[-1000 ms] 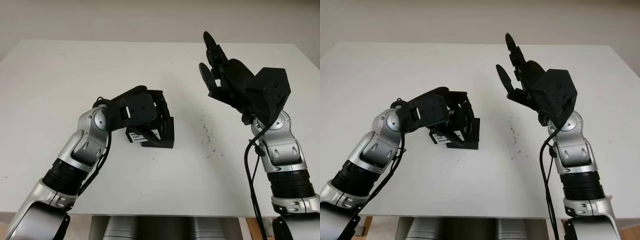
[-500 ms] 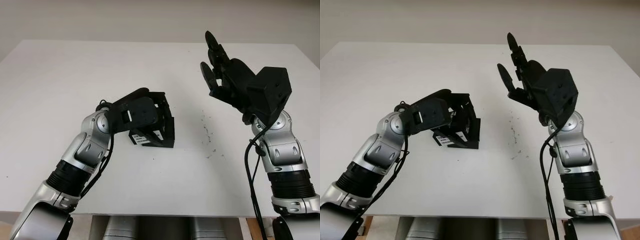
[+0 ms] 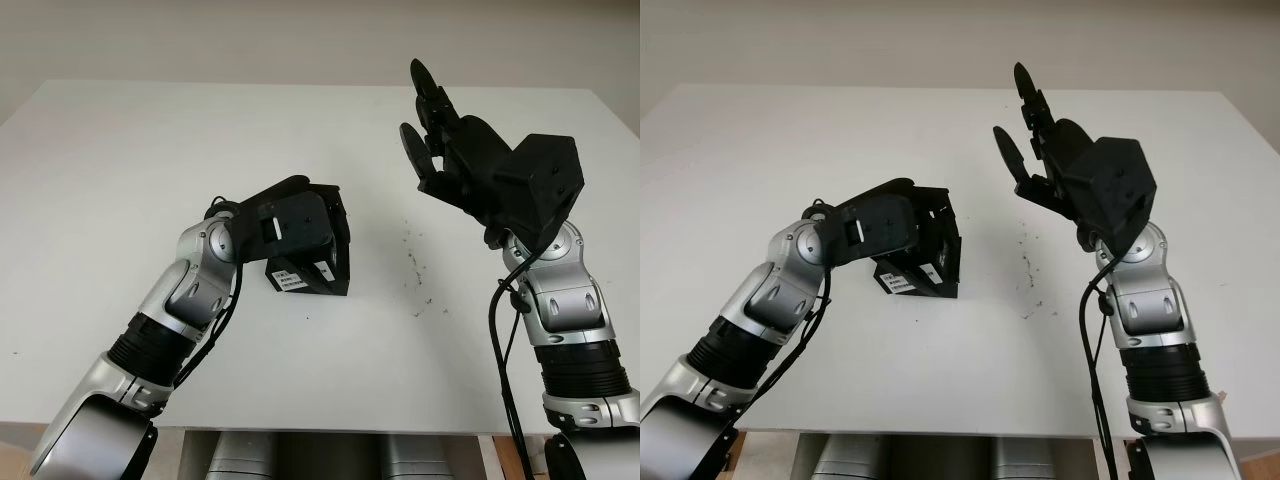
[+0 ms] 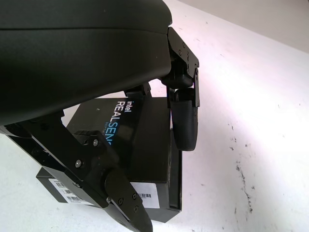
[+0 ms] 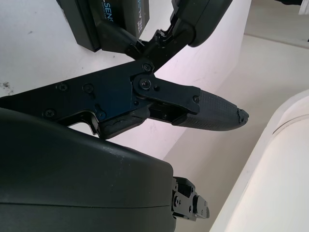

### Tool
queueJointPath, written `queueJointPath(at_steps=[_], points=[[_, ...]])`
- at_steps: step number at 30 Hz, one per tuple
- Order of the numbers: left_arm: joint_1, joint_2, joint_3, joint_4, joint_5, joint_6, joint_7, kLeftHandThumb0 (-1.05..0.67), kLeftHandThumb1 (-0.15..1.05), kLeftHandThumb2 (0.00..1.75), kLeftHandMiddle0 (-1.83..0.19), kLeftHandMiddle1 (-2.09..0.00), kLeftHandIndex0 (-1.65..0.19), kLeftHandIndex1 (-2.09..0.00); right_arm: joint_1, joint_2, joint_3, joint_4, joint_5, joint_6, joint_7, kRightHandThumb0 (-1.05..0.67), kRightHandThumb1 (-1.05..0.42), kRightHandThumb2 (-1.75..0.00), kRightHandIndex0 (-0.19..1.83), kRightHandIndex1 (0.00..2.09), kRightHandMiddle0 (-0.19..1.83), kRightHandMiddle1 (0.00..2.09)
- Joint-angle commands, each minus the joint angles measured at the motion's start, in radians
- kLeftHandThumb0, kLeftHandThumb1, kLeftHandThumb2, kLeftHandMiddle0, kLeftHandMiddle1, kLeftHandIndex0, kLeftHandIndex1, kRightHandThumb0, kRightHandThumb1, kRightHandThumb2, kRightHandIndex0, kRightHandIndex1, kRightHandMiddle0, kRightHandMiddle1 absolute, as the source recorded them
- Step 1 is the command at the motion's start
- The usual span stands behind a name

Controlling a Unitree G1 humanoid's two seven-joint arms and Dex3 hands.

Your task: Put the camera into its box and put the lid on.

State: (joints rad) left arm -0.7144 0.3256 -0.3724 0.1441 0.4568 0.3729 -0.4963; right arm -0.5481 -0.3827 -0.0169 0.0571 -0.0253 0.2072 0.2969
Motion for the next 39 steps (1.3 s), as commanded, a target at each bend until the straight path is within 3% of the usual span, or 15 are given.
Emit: queueJointPath(at_steps=[1, 21, 32, 39], points=[[-0.032, -0.012, -0.019, 0.015, 0.01, -0.001, -0.008, -0.14, 0.89, 0.05, -0.56, -1.59, -0.38, -1.56, -0.011, 0.007, -0.002, 0.0, 0.003, -0.007, 0.0, -0.81, -1.05, -0.71, -0.19, 0.0, -0.19, 0.0], [-0.109, 0.011, -0.037, 0.036, 0.056, -0.015, -0.107, -0.12, 0.88, 0.05, -0.48, -1.68, -0.37, -1.59, 0.006, 0.029, -0.009, -0.017, 0.008, 0.002, -0.031, -0.76, -1.05, -0.68, -0.19, 0.0, -0.19, 0.03], [-0.123, 0.054, -0.029, 0.004, 0.079, -0.03, -0.139, -0.1, 0.89, 0.06, -0.5, -1.56, -0.38, -1.55, 0.001, 0.034, -0.005, -0.004, 0.002, -0.006, -0.043, -0.76, -1.05, -0.67, -0.19, 0.01, -0.18, 0.04], [-0.136, 0.065, -0.035, -0.016, 0.106, -0.041, -0.137, -0.11, 0.89, 0.05, -0.55, -1.68, -0.38, -1.56, -0.005, 0.045, -0.004, 0.008, 0.002, -0.009, -0.05, -0.78, -1.05, -0.66, -0.19, 0.02, -0.17, 0.05]])
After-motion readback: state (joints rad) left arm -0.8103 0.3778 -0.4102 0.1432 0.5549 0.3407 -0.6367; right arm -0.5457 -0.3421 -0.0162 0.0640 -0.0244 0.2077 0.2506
